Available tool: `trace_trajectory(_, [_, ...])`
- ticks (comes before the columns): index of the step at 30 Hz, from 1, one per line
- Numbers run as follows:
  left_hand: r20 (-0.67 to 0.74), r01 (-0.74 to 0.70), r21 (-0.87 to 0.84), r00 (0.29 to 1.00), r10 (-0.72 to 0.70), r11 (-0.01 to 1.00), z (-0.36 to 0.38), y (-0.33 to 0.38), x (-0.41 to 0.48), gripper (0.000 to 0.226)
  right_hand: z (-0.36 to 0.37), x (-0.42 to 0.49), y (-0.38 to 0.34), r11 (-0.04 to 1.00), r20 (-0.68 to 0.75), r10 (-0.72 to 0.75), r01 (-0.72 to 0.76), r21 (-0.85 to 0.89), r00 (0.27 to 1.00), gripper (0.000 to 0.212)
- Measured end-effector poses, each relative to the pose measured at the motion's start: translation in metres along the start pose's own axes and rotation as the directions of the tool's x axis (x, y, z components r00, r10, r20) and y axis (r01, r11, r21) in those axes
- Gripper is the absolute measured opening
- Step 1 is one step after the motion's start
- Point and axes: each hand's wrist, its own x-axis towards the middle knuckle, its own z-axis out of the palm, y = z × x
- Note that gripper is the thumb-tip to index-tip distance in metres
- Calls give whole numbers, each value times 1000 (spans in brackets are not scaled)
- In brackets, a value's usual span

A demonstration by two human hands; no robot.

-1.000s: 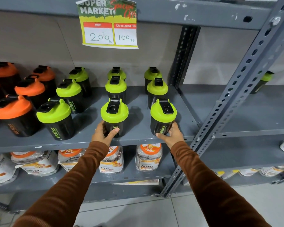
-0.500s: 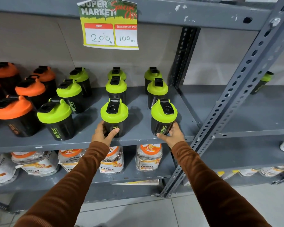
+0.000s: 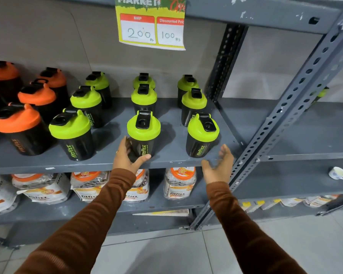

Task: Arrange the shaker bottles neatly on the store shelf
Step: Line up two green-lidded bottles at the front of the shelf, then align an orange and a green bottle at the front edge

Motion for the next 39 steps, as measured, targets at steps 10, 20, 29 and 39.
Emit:
trace_trajectory(10, [-391, -94, 186, 906, 161, 978, -89, -41, -27, 47, 131, -111, -68, 775, 215, -629, 624, 99, 747, 17])
trace_trajectory(20, [-416, 44, 301, 905, 90, 953, -237, -56, 27, 93, 263, -156, -88, 997, 431, -60, 72, -13, 900, 111])
trace_trajectory(29, [-52, 76, 119, 996, -70, 990, -278, -68, 76, 105, 289, -166, -97, 991, 272, 76, -42, -129, 959, 94])
trace_trajectory(39, [-6, 120, 69, 993, -120, 990, -301, -75, 66, 96, 284, -179, -104, 975, 277, 94, -31, -221, 956, 87])
